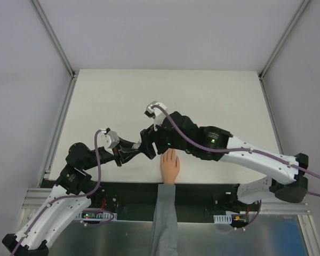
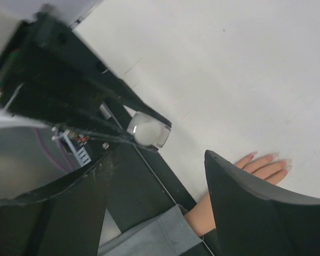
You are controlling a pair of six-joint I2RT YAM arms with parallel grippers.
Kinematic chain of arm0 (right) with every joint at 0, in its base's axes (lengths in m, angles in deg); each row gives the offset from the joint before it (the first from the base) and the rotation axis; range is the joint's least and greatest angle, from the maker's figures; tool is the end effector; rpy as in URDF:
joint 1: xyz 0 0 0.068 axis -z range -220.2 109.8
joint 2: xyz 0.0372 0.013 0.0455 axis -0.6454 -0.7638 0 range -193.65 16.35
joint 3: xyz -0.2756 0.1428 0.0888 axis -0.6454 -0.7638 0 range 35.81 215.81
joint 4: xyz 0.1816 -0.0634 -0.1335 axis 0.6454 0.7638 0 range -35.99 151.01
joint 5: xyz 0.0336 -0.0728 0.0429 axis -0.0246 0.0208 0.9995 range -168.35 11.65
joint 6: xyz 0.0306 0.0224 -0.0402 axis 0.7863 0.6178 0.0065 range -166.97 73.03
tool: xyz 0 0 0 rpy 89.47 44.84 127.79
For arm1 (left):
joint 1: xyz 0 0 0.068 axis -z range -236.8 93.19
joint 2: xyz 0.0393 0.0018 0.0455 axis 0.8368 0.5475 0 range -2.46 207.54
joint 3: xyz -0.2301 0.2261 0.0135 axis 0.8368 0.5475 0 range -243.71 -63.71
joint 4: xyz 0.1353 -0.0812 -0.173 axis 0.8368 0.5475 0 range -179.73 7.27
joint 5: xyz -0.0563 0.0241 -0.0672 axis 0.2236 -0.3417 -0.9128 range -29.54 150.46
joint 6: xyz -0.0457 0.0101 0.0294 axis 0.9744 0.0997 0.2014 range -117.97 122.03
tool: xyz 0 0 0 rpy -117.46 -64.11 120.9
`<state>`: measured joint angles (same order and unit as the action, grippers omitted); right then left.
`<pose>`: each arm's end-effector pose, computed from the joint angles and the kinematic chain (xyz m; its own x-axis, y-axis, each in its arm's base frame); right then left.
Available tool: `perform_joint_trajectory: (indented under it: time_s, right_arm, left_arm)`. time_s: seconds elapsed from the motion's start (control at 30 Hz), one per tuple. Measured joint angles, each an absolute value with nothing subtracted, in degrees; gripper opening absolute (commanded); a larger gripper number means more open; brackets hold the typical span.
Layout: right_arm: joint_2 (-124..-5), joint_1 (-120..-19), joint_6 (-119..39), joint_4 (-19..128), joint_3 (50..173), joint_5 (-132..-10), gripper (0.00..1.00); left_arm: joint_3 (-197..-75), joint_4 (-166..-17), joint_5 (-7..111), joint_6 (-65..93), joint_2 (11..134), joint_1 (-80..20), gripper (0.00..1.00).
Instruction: Paint the nails
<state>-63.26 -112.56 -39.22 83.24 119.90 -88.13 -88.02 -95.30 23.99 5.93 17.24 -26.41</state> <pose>0.0892 0.2595 0.4539 -0.2460 -0.3354 -0.9094 -0.8672 0.4952 0.0520 0.0195 -0.0374 0.3154 0.0902 -0.1163 -0.9891 0.9198 0.3907 0.0379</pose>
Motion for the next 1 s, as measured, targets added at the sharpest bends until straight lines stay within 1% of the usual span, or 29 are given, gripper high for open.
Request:
perform_joint_trajectory:
  time_s: [0.1,0.23,0.3,0.33,0.47,0.6,0.63,0.8,0.9,1.0]
  right_arm:
    - [-57.47,-110.44,-44.99,83.13,119.36,-80.37,0.74]
    - [-51.68,-105.67,-49.16,79.09,117.91,-66.67,0.71]
    - [-51.05,-103.55,-50.17,76.29,117.39,-59.59,0.69]
    - [-51.33,-103.14,-50.47,75.13,117.30,-57.18,0.67]
    - [-53.95,-102.09,-51.11,70.65,116.95,-47.83,0.64]
    - [-56.55,-101.43,-50.91,66.72,116.75,-42.58,0.57]
    - [-57.06,-101.34,-50.87,66.02,116.75,-41.75,0.53]
    - [-59.48,-101.23,-50.23,63.07,116.78,-38.21,0.52]
    - [-60.01,-101.23,-50.21,62.52,116.78,-37.38,0.48]
    - [-60.25,-101.23,-50.17,61.99,116.80,-36.90,0.39]
  left_arm:
    - [-89.35,-96.58,21.80,11.16,19.21,-26.41,0.00]
    - [-89.79,-99.95,18.70,21.41,20.48,-26.41,0.00]
    - [-89.38,-103.64,17.54,26.52,19.63,-26.41,0.00]
    - [-89.11,-105.46,17.15,28.80,18.86,-26.41,0.00]
    - [-89.07,-111.08,15.49,35.09,17.05,-26.41,0.00]
    - [-89.07,-113.09,14.11,38.74,17.05,-26.41,0.00]
    - [-89.07,-113.37,13.96,39.20,17.05,-26.41,0.00]
    - [-89.07,-113.83,13.39,40.84,16.92,-26.41,0.00]
    - [-89.07,-114.27,12.95,41.58,16.35,-26.41,0.00]
    - [-89.07,-114.77,12.88,42.00,15.87,-26.41,0.00]
